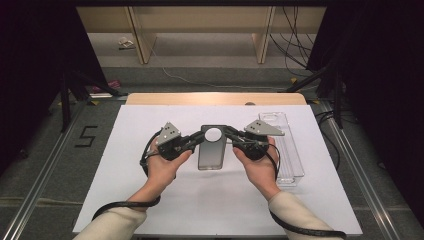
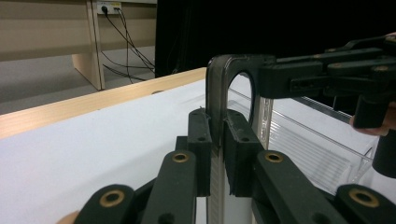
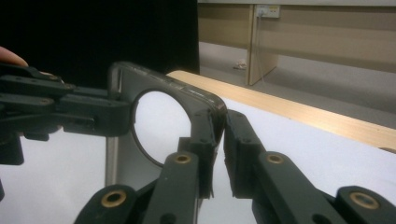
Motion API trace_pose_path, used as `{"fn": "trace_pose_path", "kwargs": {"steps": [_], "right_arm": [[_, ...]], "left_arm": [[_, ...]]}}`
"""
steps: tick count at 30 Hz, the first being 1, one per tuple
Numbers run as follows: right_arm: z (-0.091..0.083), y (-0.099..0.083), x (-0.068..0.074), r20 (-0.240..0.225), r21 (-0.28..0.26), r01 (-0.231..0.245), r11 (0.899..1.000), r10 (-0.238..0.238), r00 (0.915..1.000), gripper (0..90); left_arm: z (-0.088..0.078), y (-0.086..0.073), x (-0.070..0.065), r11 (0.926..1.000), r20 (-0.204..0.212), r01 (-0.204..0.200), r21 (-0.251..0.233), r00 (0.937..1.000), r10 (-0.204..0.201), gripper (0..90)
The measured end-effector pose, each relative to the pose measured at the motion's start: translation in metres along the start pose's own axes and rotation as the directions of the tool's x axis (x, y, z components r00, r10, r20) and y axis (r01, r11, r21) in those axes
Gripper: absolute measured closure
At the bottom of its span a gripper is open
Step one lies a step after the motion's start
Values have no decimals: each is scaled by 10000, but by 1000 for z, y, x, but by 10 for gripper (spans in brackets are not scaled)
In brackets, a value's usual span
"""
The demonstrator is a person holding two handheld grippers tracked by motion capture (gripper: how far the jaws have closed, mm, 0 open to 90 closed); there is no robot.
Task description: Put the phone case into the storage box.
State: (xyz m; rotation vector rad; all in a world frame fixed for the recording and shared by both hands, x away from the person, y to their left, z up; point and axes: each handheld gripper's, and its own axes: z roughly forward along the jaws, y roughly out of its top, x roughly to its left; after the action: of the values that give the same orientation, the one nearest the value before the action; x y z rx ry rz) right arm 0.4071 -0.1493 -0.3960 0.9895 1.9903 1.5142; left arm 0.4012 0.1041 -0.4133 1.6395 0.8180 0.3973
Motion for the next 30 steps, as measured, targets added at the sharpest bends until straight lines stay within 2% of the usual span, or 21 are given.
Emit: {"fn": "trace_pose_path", "kwargs": {"steps": [4,19,23,28,30], "right_arm": [[-3,4,1,93,-39,166,9999,-166,9998,851],[-5,6,3,267,46,131,9999,-133,9996,854],[-5,6,1,427,171,79,9998,-86,9991,854],[-7,8,-1,654,218,108,9997,-122,9978,854],[-8,8,-1,745,237,115,9997,-133,9971,854]], "left_arm": [[1,0,-1,10000,30,-12,35,10000,12,818],[2,0,-3,9995,68,-235,228,9997,234,782],[1,2,-5,9960,132,-704,546,9975,698,686],[0,7,-9,9871,253,-1328,892,9911,1310,489],[-1,9,-10,9851,304,-1478,876,9889,1457,400]]}}
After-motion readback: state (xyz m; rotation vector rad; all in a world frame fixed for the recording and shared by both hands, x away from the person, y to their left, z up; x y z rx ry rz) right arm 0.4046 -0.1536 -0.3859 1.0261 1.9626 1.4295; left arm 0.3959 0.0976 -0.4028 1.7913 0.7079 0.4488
